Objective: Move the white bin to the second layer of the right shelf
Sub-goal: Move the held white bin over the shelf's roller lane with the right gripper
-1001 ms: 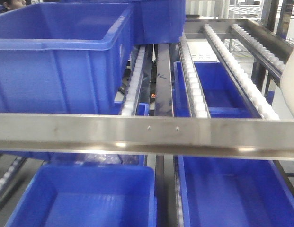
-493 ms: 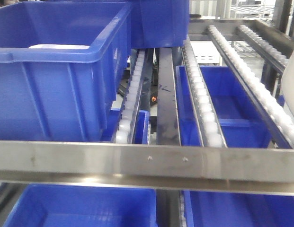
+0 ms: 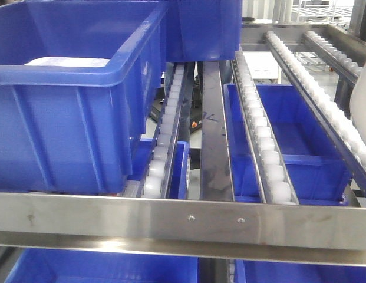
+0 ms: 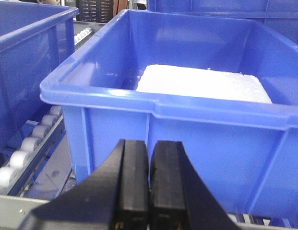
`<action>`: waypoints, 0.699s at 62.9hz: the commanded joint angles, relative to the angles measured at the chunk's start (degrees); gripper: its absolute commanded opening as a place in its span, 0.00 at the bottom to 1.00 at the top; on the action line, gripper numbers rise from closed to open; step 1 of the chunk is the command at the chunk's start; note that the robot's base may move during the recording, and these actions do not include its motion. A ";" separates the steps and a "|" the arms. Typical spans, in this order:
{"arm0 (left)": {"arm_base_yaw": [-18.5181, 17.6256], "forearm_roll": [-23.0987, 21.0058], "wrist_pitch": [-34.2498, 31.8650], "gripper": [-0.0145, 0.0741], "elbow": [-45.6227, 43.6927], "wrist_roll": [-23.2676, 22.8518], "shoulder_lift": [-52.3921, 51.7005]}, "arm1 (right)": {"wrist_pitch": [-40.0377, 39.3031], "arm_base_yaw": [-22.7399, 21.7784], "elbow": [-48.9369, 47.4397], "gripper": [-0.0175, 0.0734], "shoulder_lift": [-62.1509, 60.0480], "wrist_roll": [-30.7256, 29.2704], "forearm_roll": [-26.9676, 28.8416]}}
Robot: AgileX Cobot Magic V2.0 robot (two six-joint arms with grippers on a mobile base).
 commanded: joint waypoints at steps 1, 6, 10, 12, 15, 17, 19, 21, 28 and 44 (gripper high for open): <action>-0.45 -0.05 -5.01 0.26 1.61 -0.30 -0.76 | -4.02 -0.25 -1.65 0.28 0.02 -0.31 0.10; -0.45 -0.05 -5.01 0.26 1.61 -0.30 -0.76 | -4.02 -0.25 -1.65 0.28 0.02 -0.31 0.10; -0.45 -0.05 -5.01 0.26 1.61 -0.30 -0.76 | -4.02 -0.25 -1.65 0.28 0.02 -0.31 0.10; -0.45 -0.05 -5.01 0.26 1.61 -0.30 -0.76 | -4.02 -0.25 -1.65 0.28 0.02 -0.31 0.10; -0.45 -0.05 -5.01 0.26 1.61 -0.30 -0.76 | -4.02 -0.25 -1.65 0.28 0.02 -0.31 0.10; -0.45 -0.05 -5.01 0.26 1.61 -0.30 -0.76 | -4.02 -0.25 -1.65 0.28 0.02 -0.31 0.10; -0.45 -0.05 -5.01 0.26 1.61 -0.30 -0.76 | -4.02 -0.25 -1.65 0.28 0.02 -0.31 0.10; -0.45 -0.05 -5.01 0.26 1.61 -0.30 -0.76 | -4.02 -0.25 -1.65 0.28 0.02 -0.31 0.10; -0.45 -0.05 -5.01 0.26 1.61 -0.30 -0.76 | -4.82 -0.25 -1.65 0.28 0.02 -0.31 0.10; -0.45 -0.05 -5.01 0.26 1.61 -0.30 -0.76 | -14.29 -0.25 -1.65 0.28 1.97 -0.25 0.10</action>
